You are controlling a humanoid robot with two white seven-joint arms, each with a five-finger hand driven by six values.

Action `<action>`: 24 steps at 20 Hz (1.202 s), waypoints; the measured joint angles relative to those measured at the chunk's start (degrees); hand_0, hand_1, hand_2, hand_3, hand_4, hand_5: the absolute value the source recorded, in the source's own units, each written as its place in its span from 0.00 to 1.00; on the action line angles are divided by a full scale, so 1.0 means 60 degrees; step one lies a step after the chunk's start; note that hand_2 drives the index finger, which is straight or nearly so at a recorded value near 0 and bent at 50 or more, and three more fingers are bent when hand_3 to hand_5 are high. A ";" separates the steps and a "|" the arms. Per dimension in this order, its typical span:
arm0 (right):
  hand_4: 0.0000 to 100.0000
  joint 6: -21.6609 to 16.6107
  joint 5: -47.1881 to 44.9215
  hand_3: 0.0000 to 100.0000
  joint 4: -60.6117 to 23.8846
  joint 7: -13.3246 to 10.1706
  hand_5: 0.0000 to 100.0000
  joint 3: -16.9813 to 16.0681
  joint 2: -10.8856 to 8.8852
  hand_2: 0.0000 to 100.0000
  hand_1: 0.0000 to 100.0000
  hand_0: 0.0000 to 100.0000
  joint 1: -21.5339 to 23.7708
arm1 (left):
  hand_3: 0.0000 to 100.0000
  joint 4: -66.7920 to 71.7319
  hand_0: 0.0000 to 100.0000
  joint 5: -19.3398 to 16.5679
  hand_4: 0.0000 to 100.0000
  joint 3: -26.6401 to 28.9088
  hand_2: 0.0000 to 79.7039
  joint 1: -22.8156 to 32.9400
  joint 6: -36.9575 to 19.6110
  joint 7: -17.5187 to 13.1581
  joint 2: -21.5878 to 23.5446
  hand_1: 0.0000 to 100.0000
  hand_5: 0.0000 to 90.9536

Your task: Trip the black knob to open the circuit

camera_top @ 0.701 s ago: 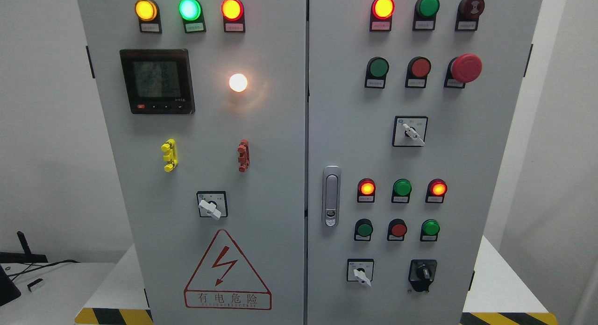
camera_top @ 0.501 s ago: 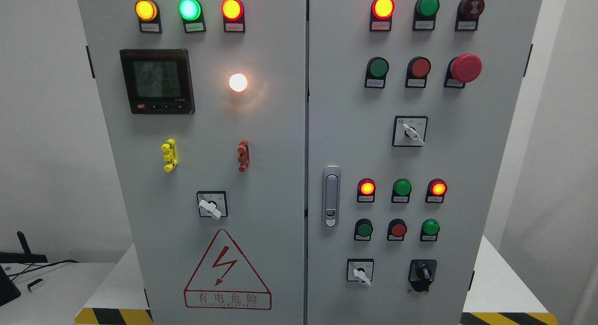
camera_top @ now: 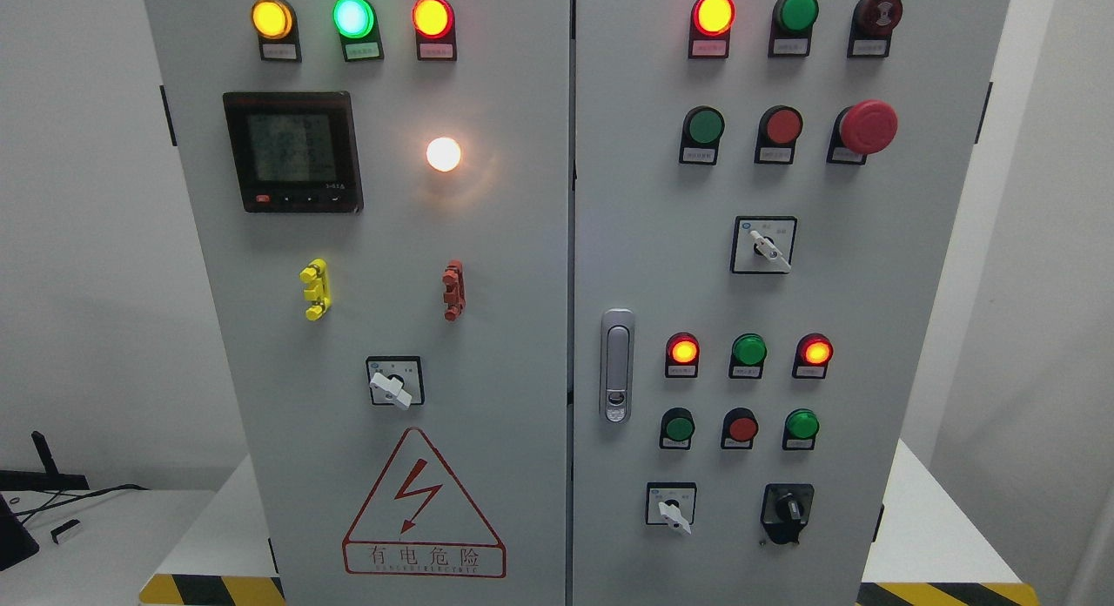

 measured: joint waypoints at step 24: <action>0.37 -0.2694 0.0122 0.41 -0.6956 -0.1221 0.38 -0.0574 -0.0122 0.16 0.31 0.28 0.2835 | 0.00 0.0000 0.12 0.0000 0.00 0.0000 0.00 0.0000 0.0000 0.0000 0.0000 0.39 0.00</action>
